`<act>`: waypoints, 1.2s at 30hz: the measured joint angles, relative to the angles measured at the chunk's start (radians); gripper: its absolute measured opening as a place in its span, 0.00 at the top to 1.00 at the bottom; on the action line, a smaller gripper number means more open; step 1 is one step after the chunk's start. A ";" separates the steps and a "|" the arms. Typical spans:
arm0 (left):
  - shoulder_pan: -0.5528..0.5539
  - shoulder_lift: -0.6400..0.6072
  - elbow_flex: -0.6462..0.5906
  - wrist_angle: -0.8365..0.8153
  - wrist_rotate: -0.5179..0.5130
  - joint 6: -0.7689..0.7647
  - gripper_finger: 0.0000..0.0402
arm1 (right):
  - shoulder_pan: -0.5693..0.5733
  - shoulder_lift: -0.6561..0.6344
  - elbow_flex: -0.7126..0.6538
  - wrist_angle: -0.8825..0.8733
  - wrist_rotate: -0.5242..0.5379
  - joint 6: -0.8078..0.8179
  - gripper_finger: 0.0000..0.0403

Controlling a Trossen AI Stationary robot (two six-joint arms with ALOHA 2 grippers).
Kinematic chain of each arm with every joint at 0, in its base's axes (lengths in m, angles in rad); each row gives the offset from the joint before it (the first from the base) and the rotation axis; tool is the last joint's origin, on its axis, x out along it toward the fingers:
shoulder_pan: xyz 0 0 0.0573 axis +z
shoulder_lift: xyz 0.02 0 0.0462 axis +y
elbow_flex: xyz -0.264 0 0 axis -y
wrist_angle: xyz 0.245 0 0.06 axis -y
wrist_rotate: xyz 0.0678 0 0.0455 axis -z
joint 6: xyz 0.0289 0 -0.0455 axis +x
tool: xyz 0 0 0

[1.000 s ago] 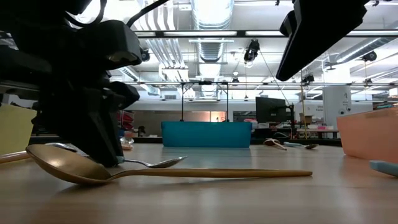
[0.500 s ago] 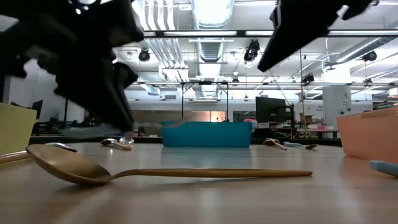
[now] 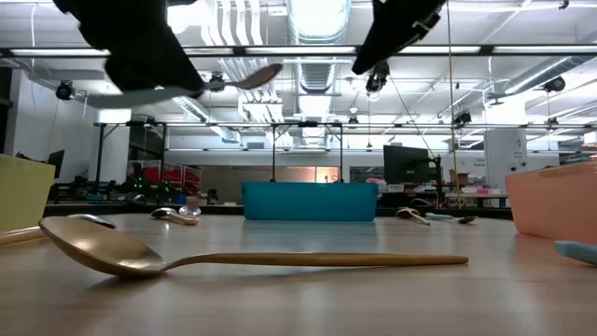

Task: Sort silverware by color (type)
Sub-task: Put the blue spoon into the yellow bin

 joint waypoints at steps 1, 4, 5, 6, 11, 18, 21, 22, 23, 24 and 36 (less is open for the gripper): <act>-0.007 -0.019 0.008 -0.034 0.000 -0.043 0.98 | -0.010 -0.003 -0.001 0.000 0.009 0.000 0.87; -0.024 -0.068 0.050 -0.176 0.000 -0.174 0.98 | -0.034 -0.003 -0.010 0.000 0.065 -0.003 0.87; -0.031 -0.080 0.068 -0.232 0.000 -0.217 0.98 | -0.042 0.002 -0.012 -0.002 0.071 -0.018 0.87; -0.038 -0.092 0.087 -0.294 -0.001 -0.254 0.98 | -0.051 0.004 -0.012 0.000 0.072 -0.029 0.87; -0.075 -0.113 0.203 -0.614 -0.001 -0.478 0.98 | -0.080 0.005 -0.013 -0.008 0.073 -0.044 0.87; -0.160 -0.097 0.305 -0.931 -0.001 -0.828 0.98 | -0.085 0.005 -0.016 -0.009 0.071 -0.044 0.87; -0.207 -0.095 0.303 -0.980 -0.001 -0.970 0.97 | -0.085 0.005 -0.016 -0.010 0.070 -0.044 0.87; -0.222 -0.095 0.296 -0.982 0.000 -1.017 0.97 | -0.085 0.005 -0.016 -0.010 0.070 -0.045 0.87; -0.239 -0.095 0.288 -0.989 0.001 -1.064 0.97 | -0.085 0.005 -0.016 -0.010 0.070 -0.046 0.87; -0.255 -0.094 0.280 -0.995 0.001 -1.108 0.97 | -0.085 0.006 -0.016 -0.012 0.070 -0.046 0.87; -0.445 0.039 0.270 -0.995 0.129 -1.470 0.97 | -0.085 0.007 -0.017 -0.016 0.070 -0.052 0.87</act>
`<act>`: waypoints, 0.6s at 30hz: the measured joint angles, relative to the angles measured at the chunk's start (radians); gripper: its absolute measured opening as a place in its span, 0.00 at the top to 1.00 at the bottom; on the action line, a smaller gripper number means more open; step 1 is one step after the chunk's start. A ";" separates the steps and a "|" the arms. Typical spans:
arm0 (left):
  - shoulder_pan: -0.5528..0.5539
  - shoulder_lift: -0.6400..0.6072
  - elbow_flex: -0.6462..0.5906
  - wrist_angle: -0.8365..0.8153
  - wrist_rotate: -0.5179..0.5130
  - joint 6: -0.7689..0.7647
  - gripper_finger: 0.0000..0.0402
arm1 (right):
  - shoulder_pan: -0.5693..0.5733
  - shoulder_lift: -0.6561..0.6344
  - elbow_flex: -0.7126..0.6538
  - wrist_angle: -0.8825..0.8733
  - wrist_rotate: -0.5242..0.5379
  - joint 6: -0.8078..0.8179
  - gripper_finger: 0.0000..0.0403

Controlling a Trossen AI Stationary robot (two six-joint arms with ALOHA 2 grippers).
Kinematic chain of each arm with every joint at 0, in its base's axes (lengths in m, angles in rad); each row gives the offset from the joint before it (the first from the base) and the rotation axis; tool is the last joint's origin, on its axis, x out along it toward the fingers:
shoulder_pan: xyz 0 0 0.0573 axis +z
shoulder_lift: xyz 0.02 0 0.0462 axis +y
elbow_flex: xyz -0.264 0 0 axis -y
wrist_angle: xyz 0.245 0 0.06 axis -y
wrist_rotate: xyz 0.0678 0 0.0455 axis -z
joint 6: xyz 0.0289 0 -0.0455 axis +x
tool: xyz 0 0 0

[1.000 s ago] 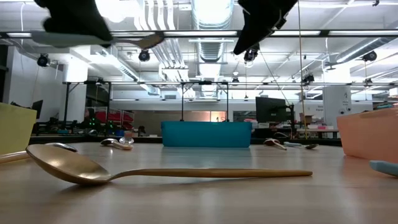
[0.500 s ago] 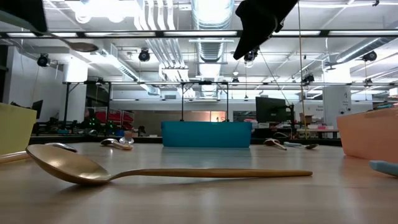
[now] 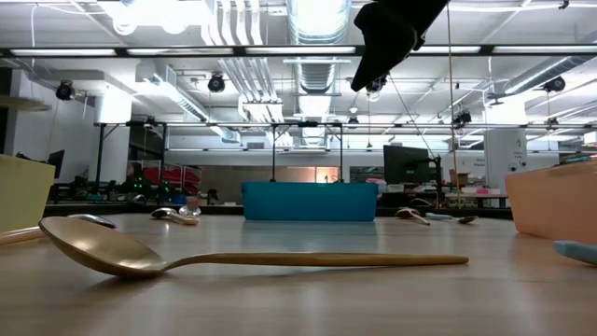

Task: Sort silverware by color (type)
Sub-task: Put the blue spoon into the yellow bin

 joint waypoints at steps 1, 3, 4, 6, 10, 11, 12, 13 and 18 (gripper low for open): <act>-0.016 0.015 0.000 0.000 0.010 -0.023 0.97 | 0.000 0.000 0.000 0.000 0.000 0.000 0.87; -0.033 0.049 0.008 0.000 0.039 -0.032 0.97 | 0.000 0.000 0.000 0.002 0.000 0.002 0.87; -0.035 0.064 0.014 0.003 0.055 -0.032 0.97 | 0.000 0.000 0.000 0.003 0.000 0.007 0.87; -0.033 0.084 0.028 0.001 0.057 -0.029 0.97 | 0.000 0.000 0.000 0.004 0.000 0.012 0.87; -0.035 0.104 0.043 -0.027 0.056 -0.019 0.97 | 0.000 0.000 0.000 0.004 0.000 0.016 0.87; -0.038 0.106 0.045 -0.038 0.056 -0.019 0.97 | 0.000 0.000 -0.001 0.005 0.000 0.019 0.87; -0.039 0.106 0.047 -0.049 0.056 -0.019 0.97 | 0.000 0.000 -0.002 0.004 0.000 0.025 0.87; -0.039 0.106 0.048 -0.054 0.056 -0.019 0.97 | 0.000 0.000 -0.003 0.004 0.000 0.027 0.87; -0.039 0.106 0.037 -0.091 0.055 -0.024 0.97 | 0.000 0.000 -0.010 0.004 0.000 0.027 0.87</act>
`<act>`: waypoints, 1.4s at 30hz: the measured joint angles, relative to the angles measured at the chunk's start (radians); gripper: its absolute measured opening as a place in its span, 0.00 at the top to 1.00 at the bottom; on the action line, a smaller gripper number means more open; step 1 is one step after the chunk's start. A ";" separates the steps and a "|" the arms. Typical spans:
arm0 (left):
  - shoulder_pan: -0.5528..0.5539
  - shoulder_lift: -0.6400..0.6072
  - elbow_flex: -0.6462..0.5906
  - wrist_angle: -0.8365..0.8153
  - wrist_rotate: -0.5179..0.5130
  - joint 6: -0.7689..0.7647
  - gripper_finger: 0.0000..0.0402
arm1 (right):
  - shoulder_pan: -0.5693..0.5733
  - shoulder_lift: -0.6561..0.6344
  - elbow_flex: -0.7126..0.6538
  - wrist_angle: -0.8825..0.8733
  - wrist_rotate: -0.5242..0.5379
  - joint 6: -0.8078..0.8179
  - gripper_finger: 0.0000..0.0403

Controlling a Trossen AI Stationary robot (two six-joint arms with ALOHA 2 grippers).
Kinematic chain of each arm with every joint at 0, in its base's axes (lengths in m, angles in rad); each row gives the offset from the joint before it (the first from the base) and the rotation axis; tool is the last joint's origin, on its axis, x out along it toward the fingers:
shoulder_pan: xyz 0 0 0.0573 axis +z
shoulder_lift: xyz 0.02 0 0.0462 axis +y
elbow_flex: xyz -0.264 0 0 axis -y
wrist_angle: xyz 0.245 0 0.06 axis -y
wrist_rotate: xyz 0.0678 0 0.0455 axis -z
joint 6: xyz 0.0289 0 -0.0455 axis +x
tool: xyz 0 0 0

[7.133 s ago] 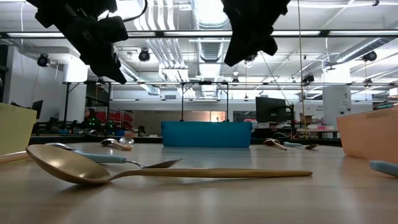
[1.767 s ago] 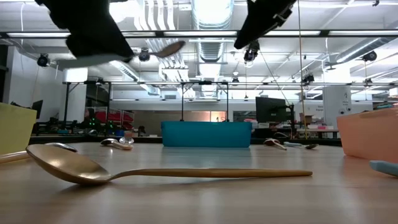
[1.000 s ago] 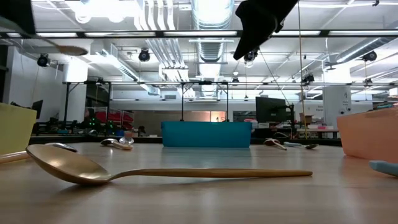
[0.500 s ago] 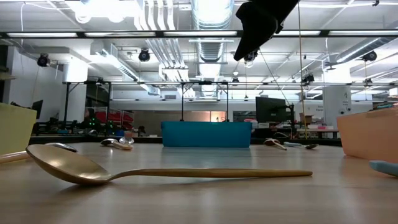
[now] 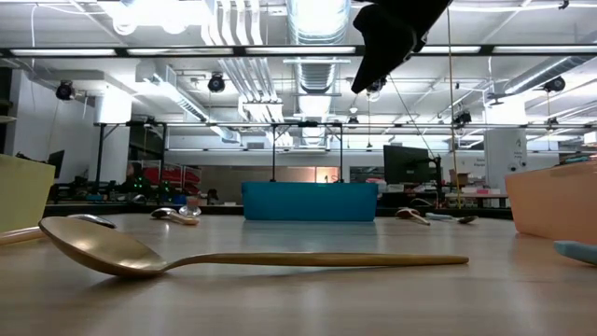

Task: Sort silverware by color (type)
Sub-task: Put the blue spoon into the yellow bin

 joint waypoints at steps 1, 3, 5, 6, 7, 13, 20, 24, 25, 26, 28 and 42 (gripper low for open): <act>0.001 0.003 -0.004 -0.007 0.000 0.000 0.97 | 0.000 0.000 -0.001 -0.001 0.000 0.000 0.87; 0.001 0.013 -0.013 -0.027 -0.001 0.000 0.97 | 0.000 0.000 -0.001 -0.001 0.000 0.000 0.87; 0.002 0.024 -0.023 -0.035 0.000 0.000 0.97 | 0.000 0.000 -0.001 -0.001 0.000 -0.001 0.87; 0.003 0.027 -0.027 -0.037 0.000 0.000 0.97 | 0.000 0.000 -0.001 -0.001 0.000 -0.002 0.87; 0.008 0.032 -0.029 -0.041 0.000 -0.001 0.97 | 0.000 0.000 -0.001 0.000 0.000 -0.002 0.87; 0.034 0.094 -0.030 -0.047 0.000 0.002 0.97 | 0.000 0.000 -0.002 -0.001 0.000 -0.002 0.87; 0.046 0.138 -0.030 -0.047 0.000 0.015 0.97 | 0.000 0.000 -0.003 0.000 0.000 -0.003 0.87; 0.053 0.143 -0.030 -0.043 0.001 0.010 0.97 | 0.000 0.000 -0.003 -0.001 0.000 -0.003 0.87; 0.056 0.143 -0.030 -0.039 0.000 0.009 0.97 | 0.000 0.000 -0.003 0.000 0.000 -0.003 0.87; 0.059 0.143 -0.030 -0.035 0.000 0.009 0.97 | 0.000 0.000 -0.003 -0.001 0.000 -0.003 0.87; 0.066 0.143 -0.030 -0.031 -0.002 0.008 0.97 | 0.000 0.000 -0.003 0.000 0.000 -0.003 0.87; 0.075 0.156 -0.030 -0.019 -0.002 0.015 0.92 | 0.000 0.000 -0.003 -0.001 0.000 -0.004 0.87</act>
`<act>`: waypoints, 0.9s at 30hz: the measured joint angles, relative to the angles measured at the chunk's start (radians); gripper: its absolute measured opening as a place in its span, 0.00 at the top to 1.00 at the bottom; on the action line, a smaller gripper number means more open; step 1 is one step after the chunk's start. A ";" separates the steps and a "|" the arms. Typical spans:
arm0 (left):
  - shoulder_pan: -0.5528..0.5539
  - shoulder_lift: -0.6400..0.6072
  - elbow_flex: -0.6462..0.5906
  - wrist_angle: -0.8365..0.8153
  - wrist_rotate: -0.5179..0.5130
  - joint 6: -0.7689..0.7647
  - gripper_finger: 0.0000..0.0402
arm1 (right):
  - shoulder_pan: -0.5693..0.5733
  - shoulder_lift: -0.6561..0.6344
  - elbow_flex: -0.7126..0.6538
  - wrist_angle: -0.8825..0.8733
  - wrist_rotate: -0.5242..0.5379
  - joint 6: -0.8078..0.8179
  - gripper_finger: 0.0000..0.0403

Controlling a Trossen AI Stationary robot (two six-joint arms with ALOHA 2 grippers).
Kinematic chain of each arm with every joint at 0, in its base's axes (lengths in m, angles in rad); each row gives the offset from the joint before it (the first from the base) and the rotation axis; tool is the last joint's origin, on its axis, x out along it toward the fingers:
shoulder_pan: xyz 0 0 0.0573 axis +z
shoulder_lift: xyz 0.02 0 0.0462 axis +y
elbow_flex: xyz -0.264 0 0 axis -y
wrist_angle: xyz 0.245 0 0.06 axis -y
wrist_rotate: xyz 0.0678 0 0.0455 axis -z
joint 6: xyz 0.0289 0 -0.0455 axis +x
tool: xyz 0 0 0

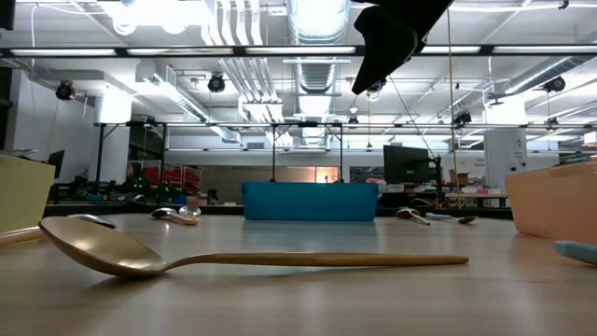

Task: Sort silverware by color (type)
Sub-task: Put the blue spoon into the yellow bin

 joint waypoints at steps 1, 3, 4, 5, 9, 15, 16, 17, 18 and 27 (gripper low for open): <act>0.000 0.006 0.000 0.000 0.000 0.000 0.92 | 0.000 0.000 0.000 0.000 0.000 0.000 0.87; 0.000 0.017 0.000 0.000 0.000 0.001 0.92 | 0.000 0.000 0.000 0.000 0.000 0.000 0.87; 0.000 0.023 0.000 0.000 0.001 0.003 0.92 | 0.000 0.000 0.000 0.000 0.000 0.001 0.87; 0.000 0.028 0.000 0.000 0.001 0.005 0.92 | 0.000 0.000 0.000 0.000 0.000 0.001 0.87; 0.000 0.048 0.000 0.002 0.002 0.008 0.91 | 0.000 0.000 0.000 0.000 0.000 0.001 0.87; 0.000 0.057 0.000 0.004 0.003 0.008 0.91 | 0.000 0.000 0.000 0.000 0.000 0.002 0.87; 0.000 0.057 0.000 0.004 0.003 0.008 0.91 | 0.000 0.000 0.000 0.000 0.000 0.002 0.87; 0.000 0.056 0.000 0.004 0.003 0.008 0.91 | 0.000 0.000 0.000 0.000 0.000 0.002 0.87; 0.000 0.056 0.000 0.004 0.003 0.008 0.91 | 0.000 0.000 0.000 0.000 0.000 0.001 0.87; 0.000 0.056 0.000 0.007 0.003 0.008 0.91 | 0.000 0.000 0.000 0.000 0.000 0.001 0.87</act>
